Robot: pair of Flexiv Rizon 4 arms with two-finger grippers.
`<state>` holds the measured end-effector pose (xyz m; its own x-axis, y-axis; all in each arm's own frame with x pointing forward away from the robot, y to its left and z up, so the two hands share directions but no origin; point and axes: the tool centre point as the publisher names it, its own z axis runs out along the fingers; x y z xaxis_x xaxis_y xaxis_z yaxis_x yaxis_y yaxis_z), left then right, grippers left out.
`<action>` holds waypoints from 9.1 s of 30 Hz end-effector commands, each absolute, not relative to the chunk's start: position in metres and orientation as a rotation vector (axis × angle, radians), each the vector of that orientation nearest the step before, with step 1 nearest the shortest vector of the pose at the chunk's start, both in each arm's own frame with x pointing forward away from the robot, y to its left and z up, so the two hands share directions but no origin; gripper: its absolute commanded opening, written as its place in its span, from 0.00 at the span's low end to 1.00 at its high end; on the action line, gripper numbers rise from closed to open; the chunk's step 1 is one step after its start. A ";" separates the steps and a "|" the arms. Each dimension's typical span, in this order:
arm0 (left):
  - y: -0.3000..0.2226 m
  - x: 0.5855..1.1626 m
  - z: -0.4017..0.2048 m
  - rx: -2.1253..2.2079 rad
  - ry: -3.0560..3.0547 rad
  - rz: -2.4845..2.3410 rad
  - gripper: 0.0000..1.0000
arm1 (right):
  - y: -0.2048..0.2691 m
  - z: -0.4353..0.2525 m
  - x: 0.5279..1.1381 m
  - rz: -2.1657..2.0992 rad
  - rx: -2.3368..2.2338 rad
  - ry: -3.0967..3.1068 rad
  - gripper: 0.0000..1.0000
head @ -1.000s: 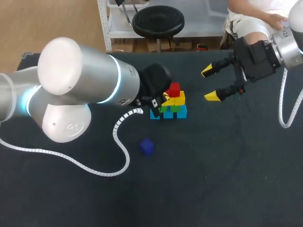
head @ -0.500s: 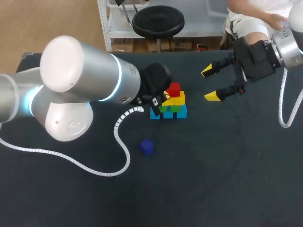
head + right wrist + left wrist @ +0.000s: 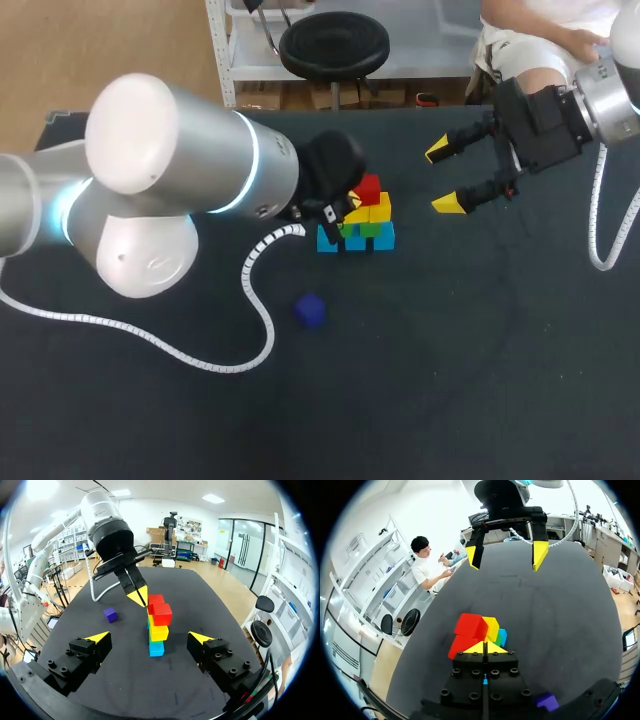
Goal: Place the blue cubes, place green cubes on the blue cubes, place the yellow cubes on the green cubes, then place the red cubes on the yellow cubes, and place purple cube on the red cubes.
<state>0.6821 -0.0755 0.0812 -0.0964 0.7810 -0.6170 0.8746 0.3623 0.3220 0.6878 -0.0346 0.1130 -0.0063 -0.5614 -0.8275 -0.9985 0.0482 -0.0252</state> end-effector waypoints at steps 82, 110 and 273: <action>-0.019 0.540 0.051 2.195 1.433 -0.866 1.00 | -0.035 0.113 0.687 0.816 -1.591 1.647 1.00; -0.016 0.586 0.026 2.228 1.426 -0.993 1.00 | -0.035 0.113 0.687 0.816 -1.591 1.647 1.00; -0.022 0.582 0.002 1.910 2.201 -0.634 1.00 | -0.035 0.113 0.687 0.816 -1.591 1.647 1.00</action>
